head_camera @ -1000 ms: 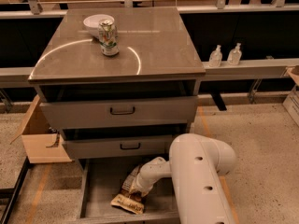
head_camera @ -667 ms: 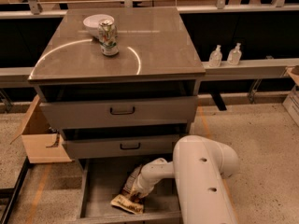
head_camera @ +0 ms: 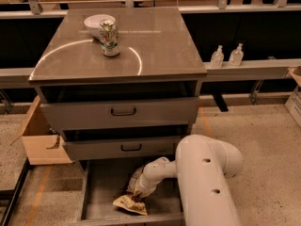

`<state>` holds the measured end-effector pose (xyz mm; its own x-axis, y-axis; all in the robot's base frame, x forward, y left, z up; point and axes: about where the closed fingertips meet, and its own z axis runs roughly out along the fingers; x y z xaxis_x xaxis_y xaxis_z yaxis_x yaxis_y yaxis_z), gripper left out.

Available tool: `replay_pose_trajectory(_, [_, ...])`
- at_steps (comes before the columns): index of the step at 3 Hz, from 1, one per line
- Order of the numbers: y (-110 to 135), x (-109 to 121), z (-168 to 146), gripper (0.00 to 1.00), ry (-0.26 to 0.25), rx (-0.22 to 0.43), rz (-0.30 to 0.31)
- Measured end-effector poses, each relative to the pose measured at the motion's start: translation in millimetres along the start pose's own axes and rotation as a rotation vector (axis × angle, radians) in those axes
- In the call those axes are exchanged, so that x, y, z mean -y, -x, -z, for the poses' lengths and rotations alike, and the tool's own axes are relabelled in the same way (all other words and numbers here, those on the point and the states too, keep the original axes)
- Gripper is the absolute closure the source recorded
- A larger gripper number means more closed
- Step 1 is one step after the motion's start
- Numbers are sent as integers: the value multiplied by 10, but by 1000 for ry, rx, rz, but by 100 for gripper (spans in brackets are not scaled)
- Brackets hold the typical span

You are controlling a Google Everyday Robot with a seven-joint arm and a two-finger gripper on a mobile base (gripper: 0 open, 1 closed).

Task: Pick brown chip bag from bottom drawer and place on counter

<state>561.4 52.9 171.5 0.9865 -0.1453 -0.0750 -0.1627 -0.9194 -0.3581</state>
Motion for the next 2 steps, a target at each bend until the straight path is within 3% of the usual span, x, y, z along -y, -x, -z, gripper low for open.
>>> replay_pose_trajectory(2, [-132, 95, 53, 12, 25, -10, -62])
